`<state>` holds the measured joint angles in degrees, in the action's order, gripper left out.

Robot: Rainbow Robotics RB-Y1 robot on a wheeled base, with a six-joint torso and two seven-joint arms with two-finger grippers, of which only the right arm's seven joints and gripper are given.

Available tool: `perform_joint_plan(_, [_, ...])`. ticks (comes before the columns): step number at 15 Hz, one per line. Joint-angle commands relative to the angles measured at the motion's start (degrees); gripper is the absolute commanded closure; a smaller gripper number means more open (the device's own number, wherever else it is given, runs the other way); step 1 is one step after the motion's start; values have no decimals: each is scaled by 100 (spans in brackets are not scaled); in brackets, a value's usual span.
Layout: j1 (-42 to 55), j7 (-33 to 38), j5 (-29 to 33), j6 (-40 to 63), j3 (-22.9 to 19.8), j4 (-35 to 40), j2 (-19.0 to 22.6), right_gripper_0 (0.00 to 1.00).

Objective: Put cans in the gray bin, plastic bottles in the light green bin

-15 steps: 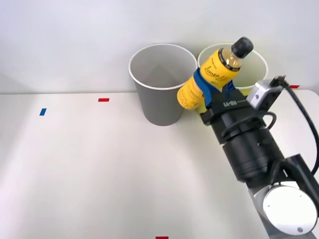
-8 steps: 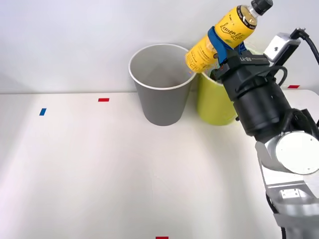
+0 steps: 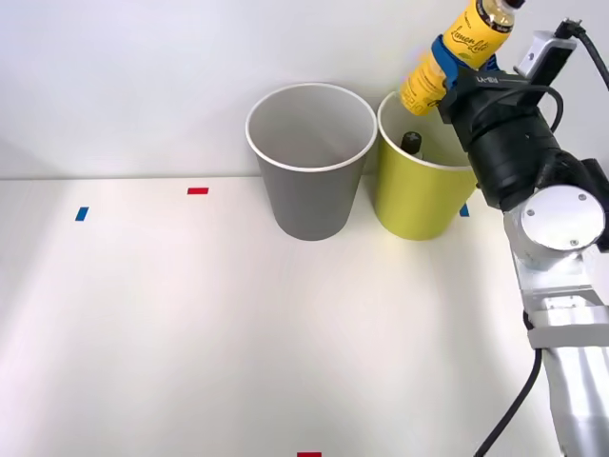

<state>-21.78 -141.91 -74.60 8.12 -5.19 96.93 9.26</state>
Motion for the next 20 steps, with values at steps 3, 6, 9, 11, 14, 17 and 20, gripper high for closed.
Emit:
perform_joint_plan(3, [-283,-65,156,-214,-26,-543,23,100])
perform_joint_plan(6, [-283,-118,569,-214,-35,-552,67,100])
perform_joint_plan(9, [-283,-65,569,-214,0,-552,67,100])
perform_joint_plan(11, [-283,-65,253,-214,9,-552,67,22])
perform_joint_plan(14, [-283,-57,51,-214,18,-552,67,6])
perform_joint_plan(17, [-283,-57,24,-214,27,-552,67,6])
perform_joint_plan(20, [-283,-92,-11,-214,79,-552,67,6])
